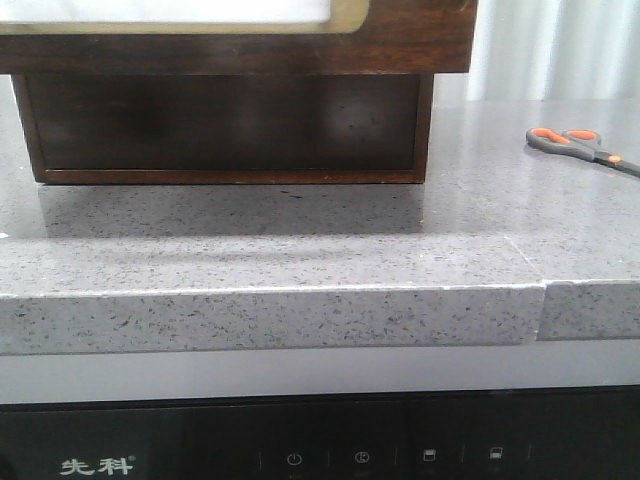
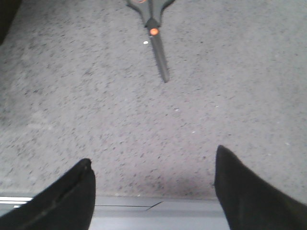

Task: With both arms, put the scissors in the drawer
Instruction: 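Lower the right gripper over the grey-and-orange scissors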

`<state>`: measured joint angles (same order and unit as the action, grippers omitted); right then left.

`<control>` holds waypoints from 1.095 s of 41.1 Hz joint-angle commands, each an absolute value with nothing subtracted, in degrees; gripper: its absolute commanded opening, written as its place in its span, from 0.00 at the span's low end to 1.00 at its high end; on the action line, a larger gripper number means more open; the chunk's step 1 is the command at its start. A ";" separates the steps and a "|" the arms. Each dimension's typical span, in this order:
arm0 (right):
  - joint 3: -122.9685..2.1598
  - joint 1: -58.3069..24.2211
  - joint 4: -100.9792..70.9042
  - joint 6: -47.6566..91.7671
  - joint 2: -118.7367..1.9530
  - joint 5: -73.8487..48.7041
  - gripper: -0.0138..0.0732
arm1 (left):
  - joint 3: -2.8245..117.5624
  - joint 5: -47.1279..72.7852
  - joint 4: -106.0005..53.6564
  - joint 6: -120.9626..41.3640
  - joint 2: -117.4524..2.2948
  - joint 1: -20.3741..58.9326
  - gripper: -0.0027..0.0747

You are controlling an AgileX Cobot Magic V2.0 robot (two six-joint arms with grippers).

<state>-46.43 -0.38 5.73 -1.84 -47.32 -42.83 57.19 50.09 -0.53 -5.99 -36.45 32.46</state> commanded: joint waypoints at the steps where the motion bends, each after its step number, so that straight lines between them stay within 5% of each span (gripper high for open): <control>1: -51.61 2.12 7.24 -2.11 -50.51 -41.89 0.78 | 59.04 45.19 -0.52 -5.21 -36.59 32.87 0.60; 45: -92.28 5.41 -6.18 16.44 -98.89 -61.75 0.78 | 58.94 45.19 -0.53 -5.21 -36.59 32.87 0.60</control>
<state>-88.45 5.36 -4.73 15.28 -99.26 -62.65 57.19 49.53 -0.53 -5.87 -36.45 32.46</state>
